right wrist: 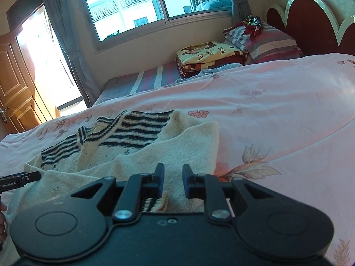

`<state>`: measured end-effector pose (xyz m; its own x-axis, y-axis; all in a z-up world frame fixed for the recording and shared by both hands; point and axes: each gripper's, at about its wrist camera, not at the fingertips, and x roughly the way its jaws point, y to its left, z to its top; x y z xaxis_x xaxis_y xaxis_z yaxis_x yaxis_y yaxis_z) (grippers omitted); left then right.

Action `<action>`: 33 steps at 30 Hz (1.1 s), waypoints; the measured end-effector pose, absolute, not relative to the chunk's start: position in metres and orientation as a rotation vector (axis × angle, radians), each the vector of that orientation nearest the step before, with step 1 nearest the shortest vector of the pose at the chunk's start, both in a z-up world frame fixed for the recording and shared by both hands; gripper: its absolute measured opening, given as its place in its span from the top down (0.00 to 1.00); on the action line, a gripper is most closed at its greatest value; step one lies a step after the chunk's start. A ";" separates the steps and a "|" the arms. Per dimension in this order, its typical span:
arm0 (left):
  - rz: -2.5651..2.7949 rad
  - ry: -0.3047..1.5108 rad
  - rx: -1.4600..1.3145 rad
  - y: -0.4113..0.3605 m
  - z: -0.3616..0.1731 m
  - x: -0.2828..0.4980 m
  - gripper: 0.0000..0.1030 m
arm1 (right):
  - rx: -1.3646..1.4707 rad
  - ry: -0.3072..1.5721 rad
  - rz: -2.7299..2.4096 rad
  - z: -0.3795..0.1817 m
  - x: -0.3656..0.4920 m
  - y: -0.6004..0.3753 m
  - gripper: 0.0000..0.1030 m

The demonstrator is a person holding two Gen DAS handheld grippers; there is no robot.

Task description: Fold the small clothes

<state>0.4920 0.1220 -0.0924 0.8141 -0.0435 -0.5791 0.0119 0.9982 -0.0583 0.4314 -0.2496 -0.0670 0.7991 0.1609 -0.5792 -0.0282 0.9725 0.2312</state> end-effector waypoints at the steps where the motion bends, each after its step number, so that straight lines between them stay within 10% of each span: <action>1: -0.033 0.612 -0.060 0.123 -0.091 0.492 0.35 | 0.220 0.635 0.111 -0.066 0.430 -0.248 0.82; 10: -0.037 0.637 -0.038 0.125 -0.103 0.502 0.35 | 0.211 0.697 0.122 -0.074 0.426 -0.237 0.75; 14: -0.038 0.633 -0.041 0.125 -0.107 0.501 0.33 | 0.236 0.728 0.175 -0.079 0.422 -0.232 0.57; 17: -0.039 0.636 -0.027 0.123 -0.107 0.502 0.31 | 0.183 0.723 0.198 -0.081 0.424 -0.221 0.88; 29: -0.035 0.635 -0.021 0.125 -0.110 0.505 0.25 | 0.142 0.711 0.154 -0.086 0.421 -0.226 0.88; 33: -0.025 0.574 0.018 0.121 -0.094 0.493 0.25 | 0.123 0.640 0.137 -0.069 0.411 -0.229 0.72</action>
<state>0.4932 0.1209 -0.0940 0.8397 -0.0189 -0.5428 0.0291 0.9995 0.0103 0.4109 -0.2288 -0.0691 0.7939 0.1645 -0.5854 -0.0890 0.9838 0.1558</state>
